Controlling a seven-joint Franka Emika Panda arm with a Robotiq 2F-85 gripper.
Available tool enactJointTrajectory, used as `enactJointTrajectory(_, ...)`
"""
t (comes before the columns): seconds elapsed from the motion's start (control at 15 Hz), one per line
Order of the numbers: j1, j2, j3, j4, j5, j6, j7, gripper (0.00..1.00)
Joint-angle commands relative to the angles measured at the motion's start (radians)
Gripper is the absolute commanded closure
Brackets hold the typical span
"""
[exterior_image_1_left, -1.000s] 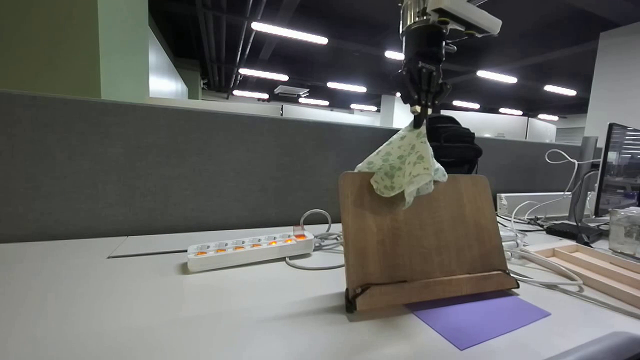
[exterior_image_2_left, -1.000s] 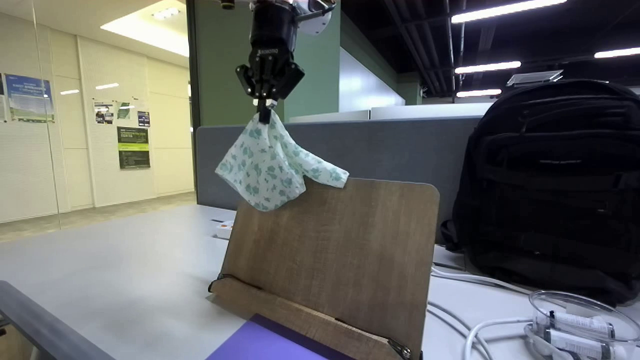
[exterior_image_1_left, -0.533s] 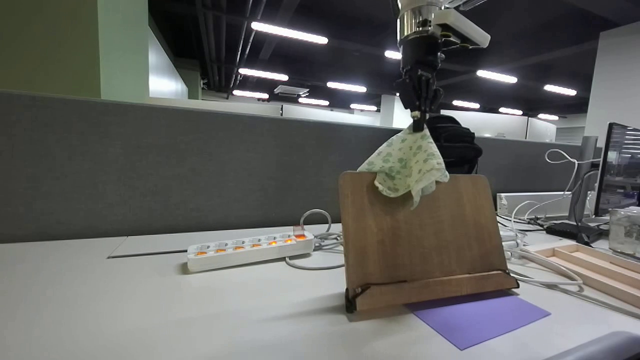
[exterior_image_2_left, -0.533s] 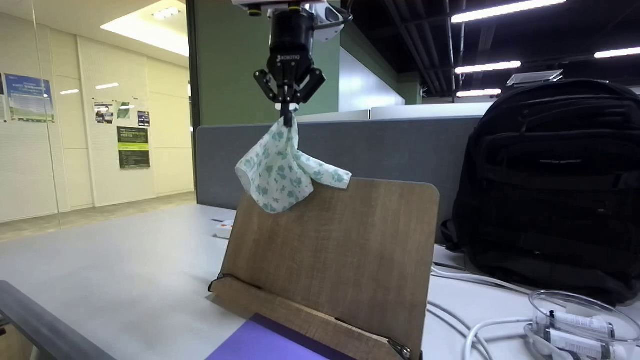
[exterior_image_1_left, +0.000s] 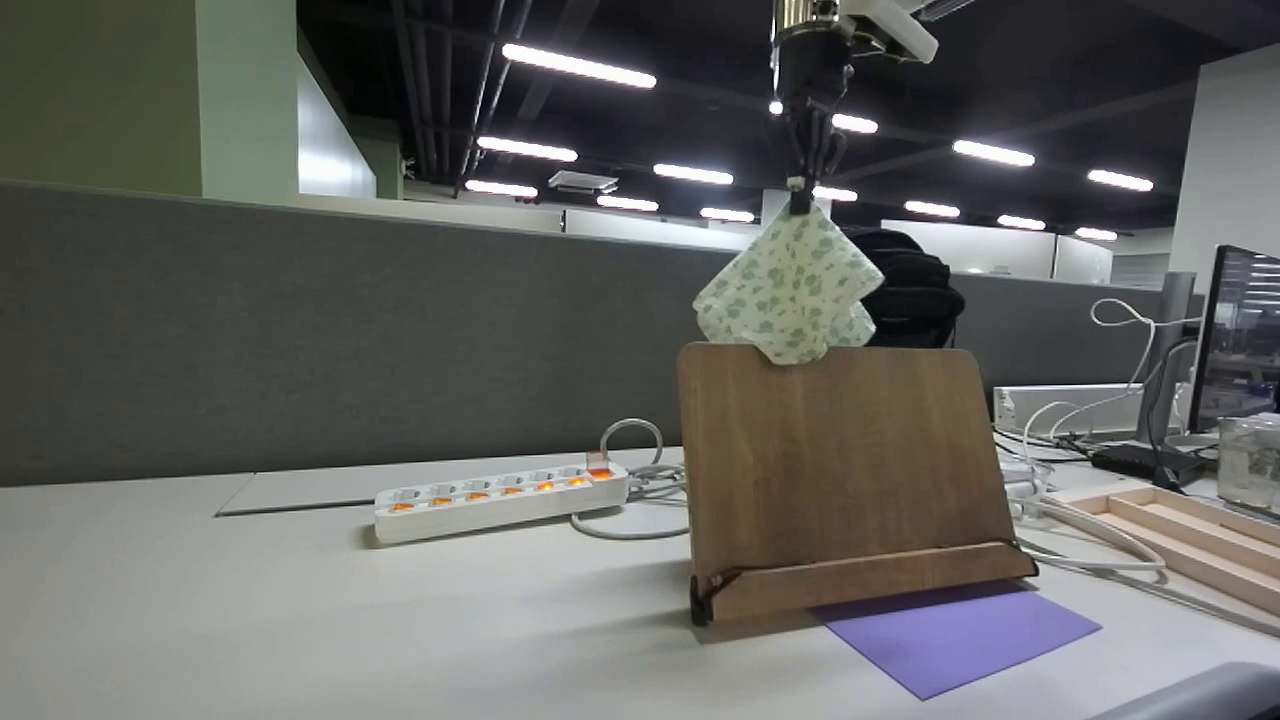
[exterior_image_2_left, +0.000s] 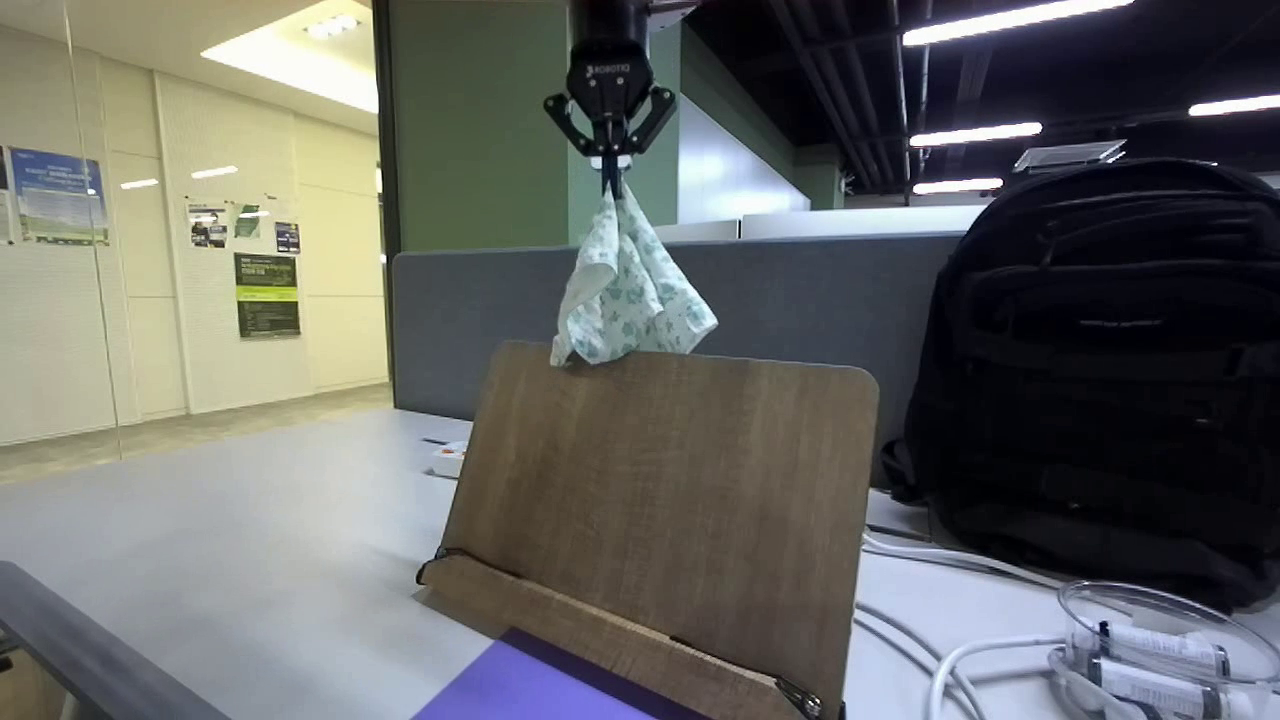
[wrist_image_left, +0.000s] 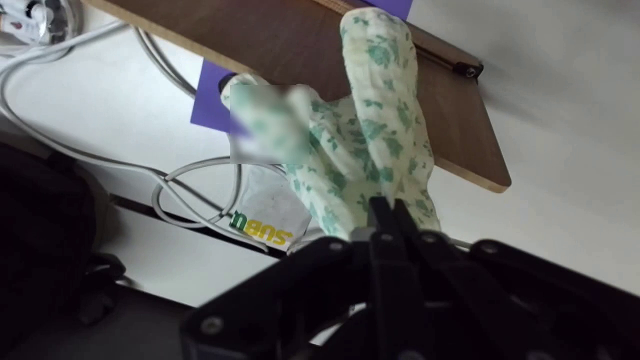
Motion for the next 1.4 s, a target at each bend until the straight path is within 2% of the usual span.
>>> enactJointTrajectory(0.0, -0.001, 0.045, -0.001, 0.085, -0.003, -0.046, -0.073, 1.0)
enactJointTrajectory(0.4, -0.015, 0.044, -0.007, 0.034, 0.013, -0.113, -0.198, 1.0)
enactJointTrajectory(0.87, -0.036, 0.04, -0.016, -0.033, -0.015, -0.162, -0.226, 1.0)
enactJointTrajectory(0.93, -0.038, 0.039, -0.016, -0.046, -0.02, -0.162, -0.223, 0.76)
enactJointTrajectory(1.0, -0.038, 0.038, -0.015, -0.055, -0.025, -0.164, -0.22, 0.73)
enactJointTrajectory(1.33, -0.037, 0.031, -0.013, -0.081, -0.026, -0.18, -0.209, 0.4)
